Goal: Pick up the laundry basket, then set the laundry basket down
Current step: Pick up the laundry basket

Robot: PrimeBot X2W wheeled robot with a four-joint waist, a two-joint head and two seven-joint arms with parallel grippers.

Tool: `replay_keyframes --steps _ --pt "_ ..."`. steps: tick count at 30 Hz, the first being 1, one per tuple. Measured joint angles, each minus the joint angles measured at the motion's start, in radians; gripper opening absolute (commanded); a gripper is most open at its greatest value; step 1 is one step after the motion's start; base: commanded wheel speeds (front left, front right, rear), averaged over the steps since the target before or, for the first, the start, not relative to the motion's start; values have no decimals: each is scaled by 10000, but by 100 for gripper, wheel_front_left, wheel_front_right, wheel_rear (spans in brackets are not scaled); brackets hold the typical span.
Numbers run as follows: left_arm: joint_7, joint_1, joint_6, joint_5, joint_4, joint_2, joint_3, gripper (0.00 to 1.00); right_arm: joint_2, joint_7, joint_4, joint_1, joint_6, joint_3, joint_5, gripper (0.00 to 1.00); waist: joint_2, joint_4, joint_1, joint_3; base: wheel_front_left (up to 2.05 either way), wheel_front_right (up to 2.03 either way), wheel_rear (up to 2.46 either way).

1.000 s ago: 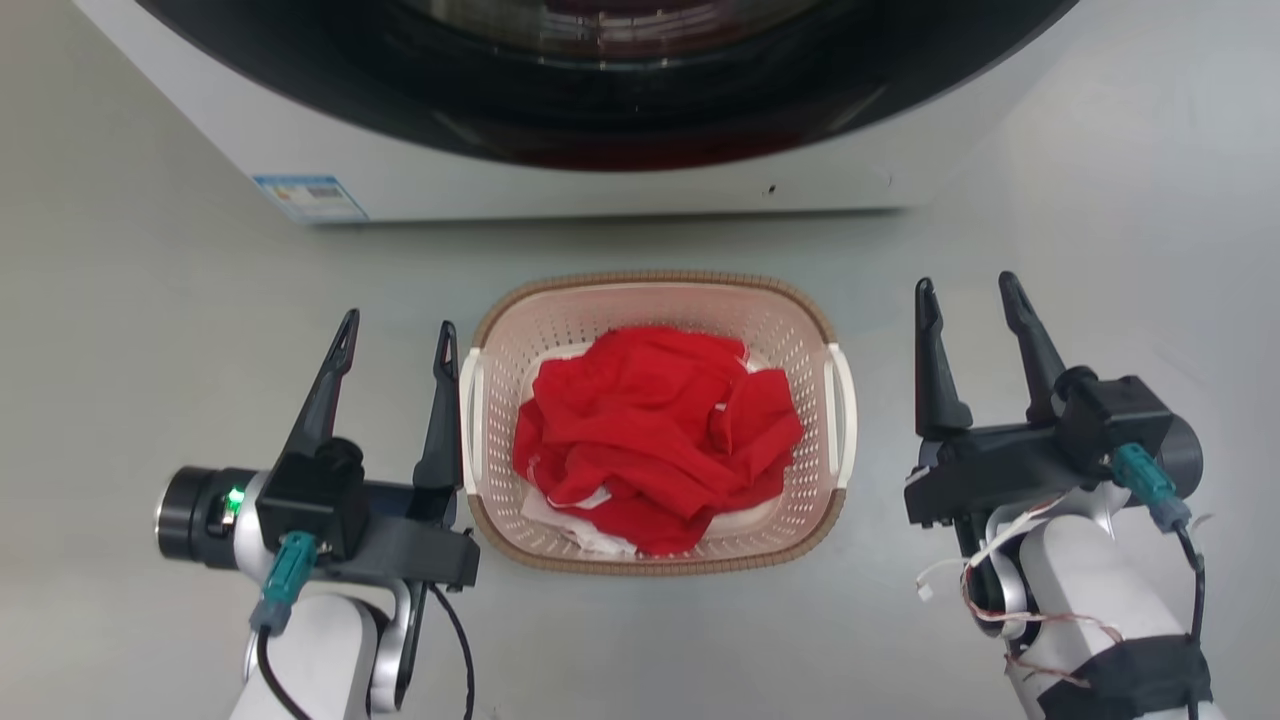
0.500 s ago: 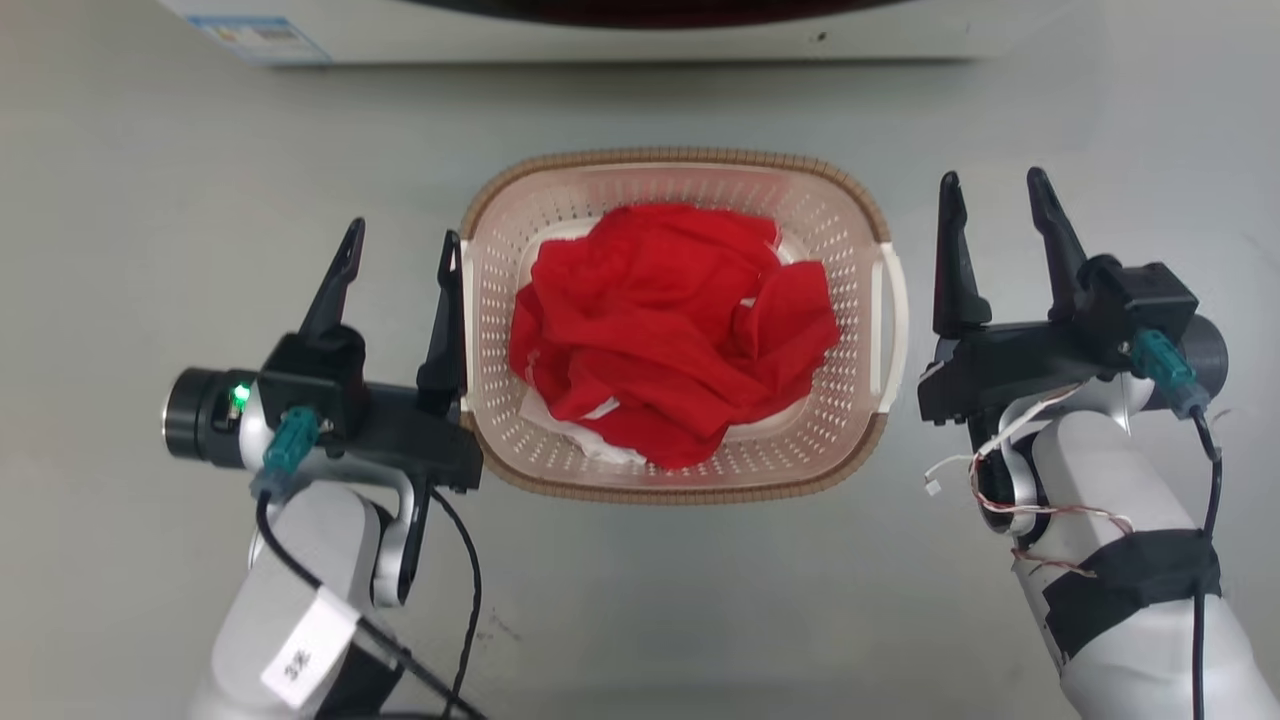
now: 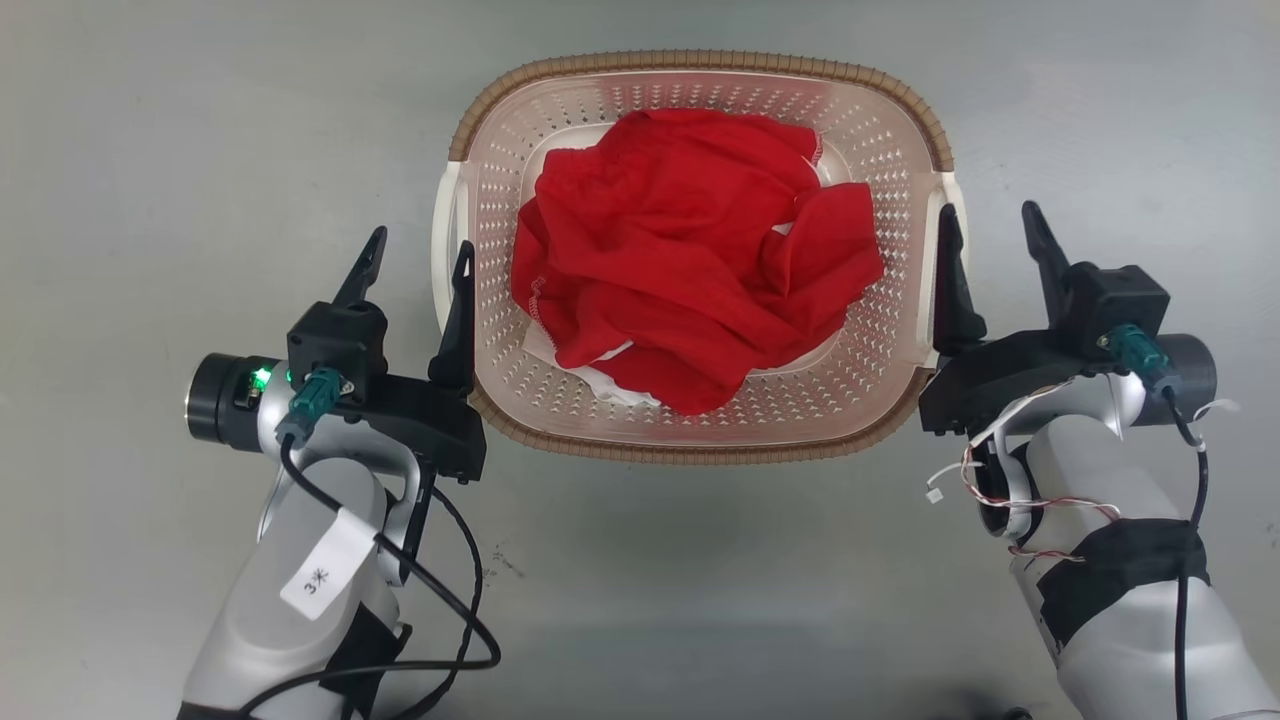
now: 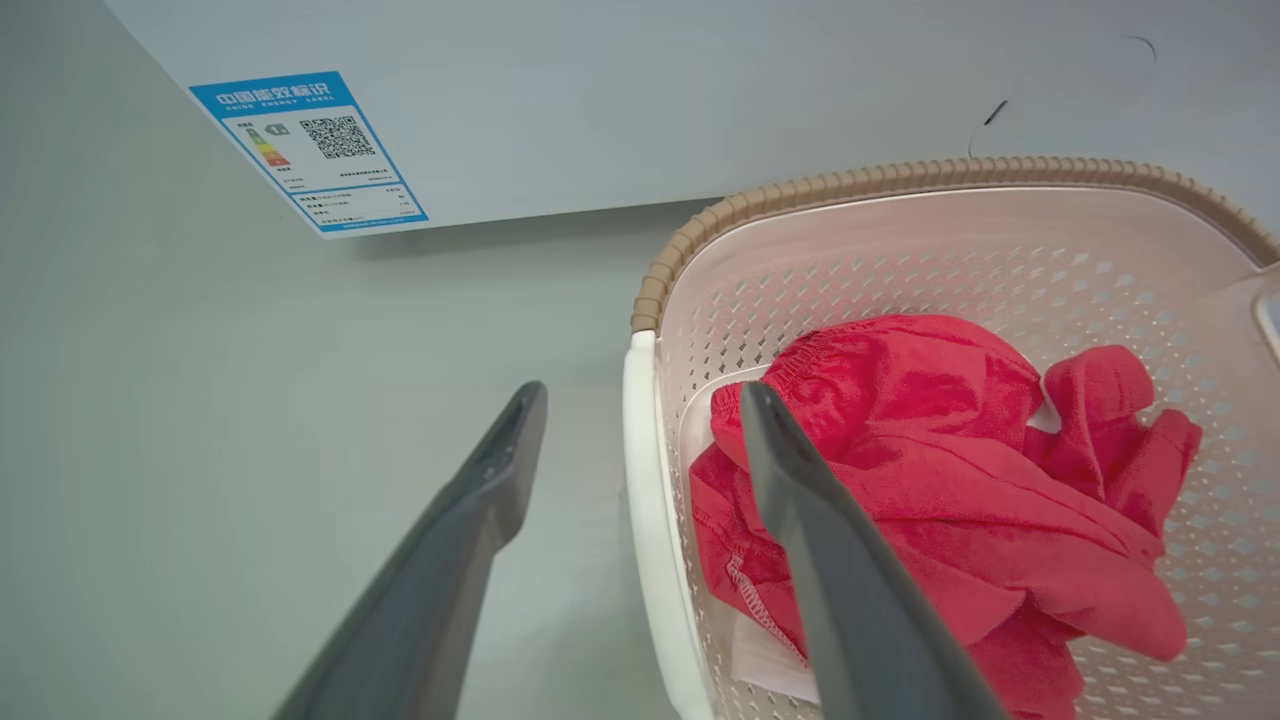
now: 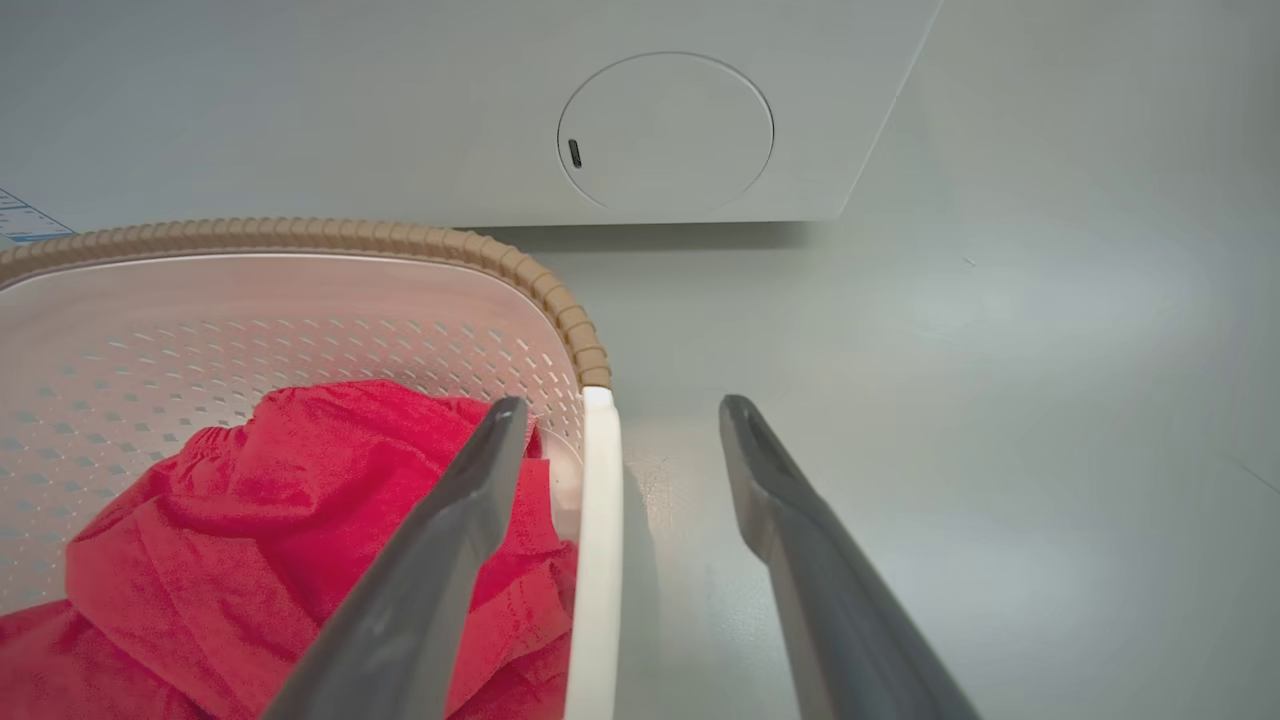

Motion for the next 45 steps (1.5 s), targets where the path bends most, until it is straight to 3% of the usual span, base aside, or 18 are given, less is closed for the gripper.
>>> replay_keyframes --steps 22,26,28,29,30,32,33,35,45 --pt "159 -1172 -533 -293 2405 -109 -198 100 194 77 1609 -745 249 462 100 99 -1 -61 -1 915 0 0 0" --pt "155 -1371 -548 -295 2769 -161 -251 100 201 77 1804 -813 288 545 115 81 -1 -31 -1 996 0 0 0" --pt "151 -1412 -550 -326 2901 -161 -274 100 213 75 1910 -824 334 596 127 65 -3 -19 -1 1011 0 0 0" --pt "150 -1469 -554 -349 2980 -165 -288 100 215 75 1954 -845 336 633 127 65 -3 -14 -1 1019 0 0 0" --pt "150 -1550 -616 -353 3060 -169 -301 100 215 75 1983 -879 336 656 127 56 -3 -9 -1 1027 0 0 0" --pt "150 -1686 -639 -353 3191 -176 -345 59 221 75 2063 -1015 337 688 127 44 -3 0 -1 1043 0 0 0" --pt "150 -1742 -640 -353 3243 -182 -372 44 222 75 2079 -1076 341 698 127 36 -3 4 -1 1050 0 0 0" --pt "146 -1797 -731 -353 3373 -188 -470 2 232 73 2196 -1198 349 734 130 0 -3 9 -1 1059 0 0 0" --pt "59 -1924 -800 -391 4013 -320 -683 0 372 59 2777 -1259 351 832 332 0 -3 13 -1 842 0 0 0"
